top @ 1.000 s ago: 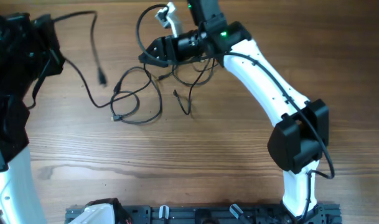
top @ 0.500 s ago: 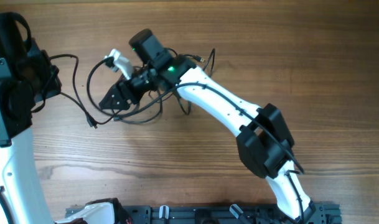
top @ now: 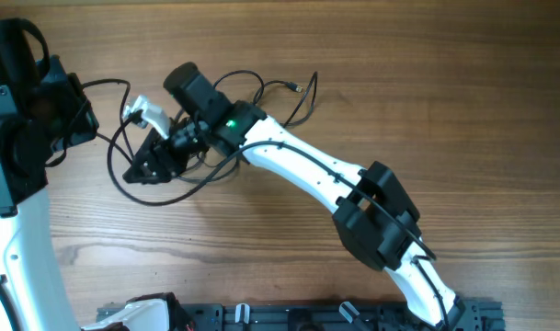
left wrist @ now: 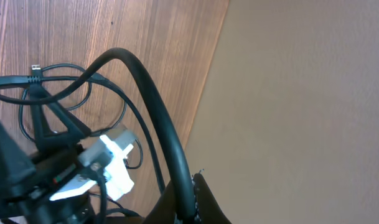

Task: Untangle cables

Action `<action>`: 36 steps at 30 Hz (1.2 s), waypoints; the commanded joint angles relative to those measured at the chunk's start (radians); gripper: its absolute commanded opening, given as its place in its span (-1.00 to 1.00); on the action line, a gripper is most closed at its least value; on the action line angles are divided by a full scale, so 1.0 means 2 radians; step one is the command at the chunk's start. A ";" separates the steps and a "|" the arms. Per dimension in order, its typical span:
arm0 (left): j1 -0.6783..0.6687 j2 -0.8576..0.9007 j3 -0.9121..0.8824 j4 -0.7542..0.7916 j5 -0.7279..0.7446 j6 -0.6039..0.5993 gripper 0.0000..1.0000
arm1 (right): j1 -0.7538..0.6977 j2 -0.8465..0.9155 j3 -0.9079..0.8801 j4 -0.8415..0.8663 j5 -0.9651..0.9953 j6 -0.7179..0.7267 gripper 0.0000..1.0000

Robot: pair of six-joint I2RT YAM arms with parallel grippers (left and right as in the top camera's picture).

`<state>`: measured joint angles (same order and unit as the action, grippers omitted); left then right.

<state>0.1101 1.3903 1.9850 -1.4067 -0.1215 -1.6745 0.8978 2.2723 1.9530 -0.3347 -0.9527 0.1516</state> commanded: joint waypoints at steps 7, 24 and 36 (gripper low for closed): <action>-0.002 0.000 0.005 -0.019 -0.001 -0.002 -0.92 | 0.011 0.010 0.001 0.004 0.009 0.034 -0.60; -0.001 0.014 -0.008 -0.139 -0.110 0.136 0.58 | -0.144 -0.131 0.002 -0.195 0.050 0.042 -0.91; -0.001 0.048 -0.021 -0.138 -0.091 0.273 0.72 | -0.213 -0.341 0.002 -0.152 0.177 0.045 -0.91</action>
<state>0.1101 1.4784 1.9499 -1.6825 -0.2981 -1.1816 0.4694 1.6295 1.9495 -0.6930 -0.6811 0.2596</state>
